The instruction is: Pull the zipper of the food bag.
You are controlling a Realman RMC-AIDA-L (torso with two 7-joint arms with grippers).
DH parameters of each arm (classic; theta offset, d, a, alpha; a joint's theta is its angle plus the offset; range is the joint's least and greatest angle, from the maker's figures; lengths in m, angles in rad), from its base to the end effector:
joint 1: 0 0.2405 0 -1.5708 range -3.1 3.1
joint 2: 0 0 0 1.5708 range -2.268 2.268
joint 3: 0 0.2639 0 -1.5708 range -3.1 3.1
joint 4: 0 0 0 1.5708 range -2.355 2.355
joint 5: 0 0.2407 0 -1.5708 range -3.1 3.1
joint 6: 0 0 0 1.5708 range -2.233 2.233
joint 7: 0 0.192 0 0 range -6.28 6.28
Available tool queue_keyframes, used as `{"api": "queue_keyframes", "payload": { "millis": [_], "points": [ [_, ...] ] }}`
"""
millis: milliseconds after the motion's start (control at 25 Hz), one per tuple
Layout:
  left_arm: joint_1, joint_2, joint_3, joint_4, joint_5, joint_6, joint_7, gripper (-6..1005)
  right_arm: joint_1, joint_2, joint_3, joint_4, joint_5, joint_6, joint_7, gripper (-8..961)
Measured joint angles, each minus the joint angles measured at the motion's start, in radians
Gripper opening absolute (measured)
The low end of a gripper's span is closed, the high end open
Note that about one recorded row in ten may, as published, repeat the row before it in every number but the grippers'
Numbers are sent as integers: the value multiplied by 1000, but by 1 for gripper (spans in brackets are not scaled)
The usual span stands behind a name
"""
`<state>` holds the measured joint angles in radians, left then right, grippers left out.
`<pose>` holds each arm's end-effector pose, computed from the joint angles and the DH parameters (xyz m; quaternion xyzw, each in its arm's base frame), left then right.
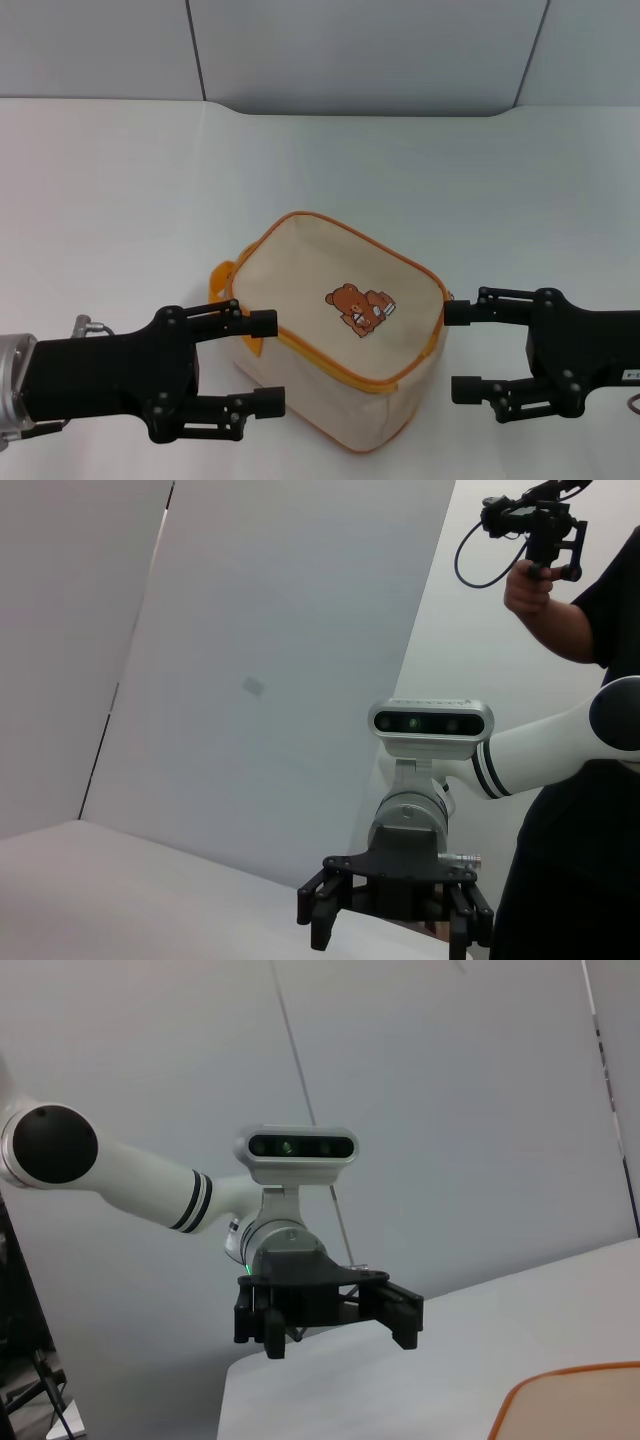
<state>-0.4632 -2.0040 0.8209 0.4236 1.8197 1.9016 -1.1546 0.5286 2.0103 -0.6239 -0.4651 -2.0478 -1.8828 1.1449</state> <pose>-0.2570 0.2890 -0.0430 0.9204 0.1488 0.3612 0.0143 0.2613 0.3096 -0.0379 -0.9399 0.1316 0.3149 0.0050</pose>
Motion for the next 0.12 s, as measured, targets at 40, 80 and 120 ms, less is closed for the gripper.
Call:
{"api": "queue_keyframes", "payload": {
  "millis": [40, 80, 120],
  "points": [
    [0, 0, 1, 0, 0, 0, 0, 829, 0, 0, 1, 0, 1, -4, -2, 826],
    [0, 0, 1, 0, 0, 0, 0, 829, 0, 0, 1, 0, 1, -4, -2, 825],
    [0, 0, 1, -1, 0, 0, 0, 829, 0, 0, 1, 0, 1, -5, -3, 825]
  ]
}}
